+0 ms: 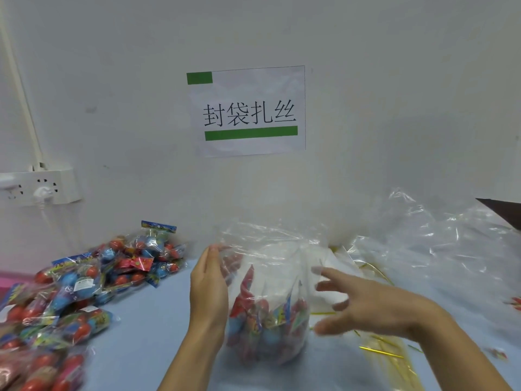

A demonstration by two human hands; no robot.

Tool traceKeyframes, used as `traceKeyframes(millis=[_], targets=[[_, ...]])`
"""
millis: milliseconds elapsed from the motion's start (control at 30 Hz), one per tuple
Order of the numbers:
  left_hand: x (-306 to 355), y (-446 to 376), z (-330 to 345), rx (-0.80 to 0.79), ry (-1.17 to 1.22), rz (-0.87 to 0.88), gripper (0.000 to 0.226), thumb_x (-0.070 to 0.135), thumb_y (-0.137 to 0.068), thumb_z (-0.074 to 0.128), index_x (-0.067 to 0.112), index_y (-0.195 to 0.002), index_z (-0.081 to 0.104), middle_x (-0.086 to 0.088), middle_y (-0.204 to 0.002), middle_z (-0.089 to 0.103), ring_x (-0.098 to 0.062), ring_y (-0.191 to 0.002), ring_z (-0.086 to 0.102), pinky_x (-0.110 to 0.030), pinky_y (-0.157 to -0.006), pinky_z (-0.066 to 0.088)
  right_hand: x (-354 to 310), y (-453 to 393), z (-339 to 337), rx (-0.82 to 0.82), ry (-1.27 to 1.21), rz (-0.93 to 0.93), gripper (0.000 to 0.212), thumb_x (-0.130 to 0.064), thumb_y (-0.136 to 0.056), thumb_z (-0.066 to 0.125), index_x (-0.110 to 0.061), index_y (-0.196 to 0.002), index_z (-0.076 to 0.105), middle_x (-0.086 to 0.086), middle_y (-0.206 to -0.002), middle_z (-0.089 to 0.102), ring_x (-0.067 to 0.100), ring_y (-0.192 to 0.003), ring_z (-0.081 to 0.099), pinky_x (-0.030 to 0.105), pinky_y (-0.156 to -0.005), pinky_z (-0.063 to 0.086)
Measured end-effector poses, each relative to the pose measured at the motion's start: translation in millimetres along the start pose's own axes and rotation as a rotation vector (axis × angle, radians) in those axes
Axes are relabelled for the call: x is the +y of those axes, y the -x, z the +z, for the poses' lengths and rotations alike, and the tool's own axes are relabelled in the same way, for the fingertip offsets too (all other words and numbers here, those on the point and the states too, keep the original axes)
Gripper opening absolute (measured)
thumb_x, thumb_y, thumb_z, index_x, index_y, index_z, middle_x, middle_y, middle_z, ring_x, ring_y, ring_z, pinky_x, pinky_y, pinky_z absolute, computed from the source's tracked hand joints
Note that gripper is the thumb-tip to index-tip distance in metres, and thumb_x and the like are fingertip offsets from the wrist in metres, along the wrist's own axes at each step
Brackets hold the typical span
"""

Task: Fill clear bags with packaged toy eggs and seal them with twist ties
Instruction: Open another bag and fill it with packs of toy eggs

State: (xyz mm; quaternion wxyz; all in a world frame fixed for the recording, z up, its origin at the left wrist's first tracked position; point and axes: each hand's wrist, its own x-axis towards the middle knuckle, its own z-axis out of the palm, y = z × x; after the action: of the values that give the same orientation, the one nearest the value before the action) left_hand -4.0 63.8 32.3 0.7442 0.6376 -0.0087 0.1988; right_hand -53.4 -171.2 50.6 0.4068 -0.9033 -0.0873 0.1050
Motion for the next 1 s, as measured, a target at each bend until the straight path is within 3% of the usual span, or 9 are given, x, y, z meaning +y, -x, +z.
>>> traceKeyframes(millis=[100, 200, 300, 533, 633, 733, 833, 900, 1000], targets=[[1.2, 2.8, 1.9, -0.058, 0.032, -0.074, 0.042, 0.044, -0.103, 0.040, 0.014, -0.107, 0.069, -0.001, -0.101, 0.075, -0.018, -0.099, 0.069, -0.040, -0.093, 0.048, -4.1, -15.1, 22.7, 0.039, 0.051, -0.091, 0.103, -0.054, -0.063, 0.088, -0.067, -0.140, 0.022, -0.035, -0.136, 0.042, -0.014, -0.118, 0.046, 0.010, -0.102, 0.037], [-2.1, 5.5, 7.4, -0.090, -0.002, -0.179, 0.042, 0.047, -0.101, 0.045, 0.012, -0.108, 0.067, -0.010, -0.105, 0.072, -0.019, -0.084, 0.064, -0.035, -0.072, 0.054, -4.6, -27.7, 37.4, 0.186, 0.012, -0.123, 0.078, -0.051, -0.077, 0.081, -0.051, -0.142, 0.036, -0.027, -0.136, 0.047, -0.009, -0.111, 0.053, 0.012, -0.095, 0.041], [-5.0, 6.4, 11.0, -0.152, -0.124, -0.215, 0.044, 0.051, -0.100, 0.043, 0.016, -0.113, 0.065, -0.009, -0.111, 0.069, -0.018, -0.086, 0.063, -0.027, -0.063, 0.051, -1.3, -33.2, 38.2, 0.261, -0.087, -0.138, 0.045, -0.044, -0.085, 0.076, -0.045, -0.125, 0.055, -0.020, -0.121, 0.059, -0.016, -0.078, 0.062, 0.004, -0.068, 0.046], [-4.4, 4.7, -2.9, -0.429, -0.233, -0.088, 0.081, 0.083, -0.062, 0.063, 0.025, -0.119, 0.063, 0.008, -0.117, 0.068, 0.005, -0.101, 0.063, -0.024, -0.086, 0.047, 7.9, -31.1, 23.7, 0.316, -0.350, -0.053, 0.032, -0.034, -0.088, 0.075, -0.037, -0.116, 0.060, -0.009, -0.117, 0.064, 0.006, -0.098, 0.068, 0.028, -0.081, 0.059], [-8.4, 7.6, -2.2, -0.555, -0.294, -0.088, 0.098, 0.073, -0.053, 0.077, 0.027, -0.134, 0.048, 0.009, -0.131, 0.060, 0.001, -0.114, 0.060, -0.022, -0.097, 0.050, 8.1, -27.6, 21.1, 0.193, -0.391, -0.073, 0.057, -0.043, -0.070, 0.084, -0.039, -0.122, 0.060, -0.012, -0.122, 0.065, 0.004, -0.107, 0.067, 0.030, -0.090, 0.055], [-11.1, 15.0, 4.6, -0.543, -0.331, -0.012, 0.070, 0.055, -0.063, 0.087, 0.040, -0.119, 0.048, 0.016, -0.118, 0.062, 0.004, -0.097, 0.066, -0.011, -0.075, 0.052, 5.3, -24.4, 22.9, 0.037, -0.398, -0.148, 0.071, -0.036, -0.061, 0.087, -0.033, -0.127, 0.060, -0.012, -0.111, 0.073, 0.006, -0.102, 0.071, 0.020, -0.084, 0.053], [-13.8, 18.7, 12.5, -0.400, -0.353, 0.065, 0.042, 0.038, -0.076, 0.083, 0.036, -0.110, 0.058, 0.008, -0.100, 0.069, -0.013, -0.093, 0.068, -0.029, -0.080, 0.059, 1.6, -25.4, 30.5, 0.027, -0.363, -0.155, 0.080, -0.034, -0.060, 0.091, -0.032, -0.132, 0.055, -0.007, -0.109, 0.076, 0.010, -0.102, 0.072, 0.027, -0.092, 0.056], [-14.7, 20.1, 15.5, -0.355, -0.300, 0.112, 0.022, 0.030, -0.083, 0.079, 0.030, -0.100, 0.065, 0.006, -0.089, 0.072, -0.015, -0.086, 0.069, -0.031, -0.078, 0.059, -0.6, -28.6, 34.8, 0.044, -0.316, -0.172, 0.067, -0.036, -0.064, 0.090, -0.030, -0.124, 0.060, -0.004, -0.108, 0.077, 0.013, -0.102, 0.073, 0.032, -0.096, 0.056], [-14.7, 21.1, 18.3, -0.345, -0.214, 0.165, 0.003, 0.024, -0.089, 0.073, 0.025, -0.090, 0.070, 0.007, -0.086, 0.074, -0.013, -0.084, 0.070, -0.022, -0.074, 0.057, -3.5, -30.0, 39.0, 0.128, -0.284, -0.170, 0.053, -0.035, -0.074, 0.088, -0.033, -0.120, 0.061, -0.012, -0.106, 0.076, 0.004, -0.100, 0.072, 0.021, -0.091, 0.055]])
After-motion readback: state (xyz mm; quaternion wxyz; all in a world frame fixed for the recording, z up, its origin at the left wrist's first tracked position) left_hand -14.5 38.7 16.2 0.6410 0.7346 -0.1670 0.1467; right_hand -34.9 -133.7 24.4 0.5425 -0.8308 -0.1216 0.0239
